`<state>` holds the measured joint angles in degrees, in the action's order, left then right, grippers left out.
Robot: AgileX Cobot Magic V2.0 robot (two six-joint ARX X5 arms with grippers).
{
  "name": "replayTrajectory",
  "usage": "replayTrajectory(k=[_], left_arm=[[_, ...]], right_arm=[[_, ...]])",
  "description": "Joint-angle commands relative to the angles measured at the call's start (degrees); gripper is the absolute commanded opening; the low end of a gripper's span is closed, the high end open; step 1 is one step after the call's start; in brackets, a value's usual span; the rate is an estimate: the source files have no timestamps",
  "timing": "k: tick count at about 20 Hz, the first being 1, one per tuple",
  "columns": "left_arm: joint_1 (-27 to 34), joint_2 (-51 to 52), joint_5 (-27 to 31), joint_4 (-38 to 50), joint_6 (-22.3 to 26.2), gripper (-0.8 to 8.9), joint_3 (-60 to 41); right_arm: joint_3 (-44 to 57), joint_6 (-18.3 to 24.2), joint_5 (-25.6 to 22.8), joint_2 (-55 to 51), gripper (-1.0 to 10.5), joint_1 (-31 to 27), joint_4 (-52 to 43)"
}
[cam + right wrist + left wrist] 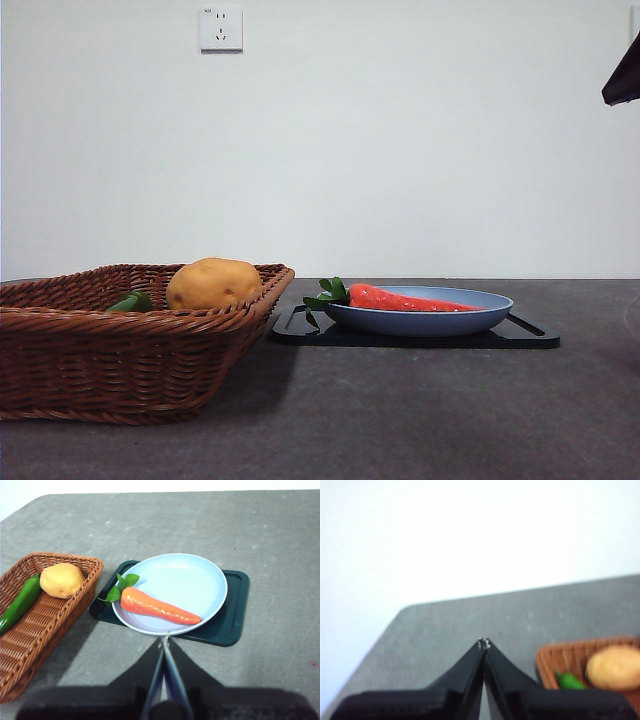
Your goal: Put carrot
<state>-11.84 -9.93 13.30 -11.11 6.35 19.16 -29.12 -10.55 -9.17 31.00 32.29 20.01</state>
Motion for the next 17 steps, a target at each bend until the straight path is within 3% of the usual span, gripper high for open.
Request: replayTrajectory(k=[1, 7, 17], left_arm=[[4.46, 2.75, -5.11, 0.74, -1.03, 0.08, -4.33], [8.74, 8.63, -7.67, 0.46, -6.4, 0.08, -13.99], [8.94, 9.81, -8.13, -3.08, -6.58, 0.08, -17.29]], right_arm=[[-0.52, -0.5, -0.22, 0.11, 0.0, 0.39, -0.68], [-0.52, -0.5, -0.22, 0.11, 0.0, 0.39, -0.68], [-0.52, -0.52, -0.22, 0.11, 0.0, 0.39, -0.68]])
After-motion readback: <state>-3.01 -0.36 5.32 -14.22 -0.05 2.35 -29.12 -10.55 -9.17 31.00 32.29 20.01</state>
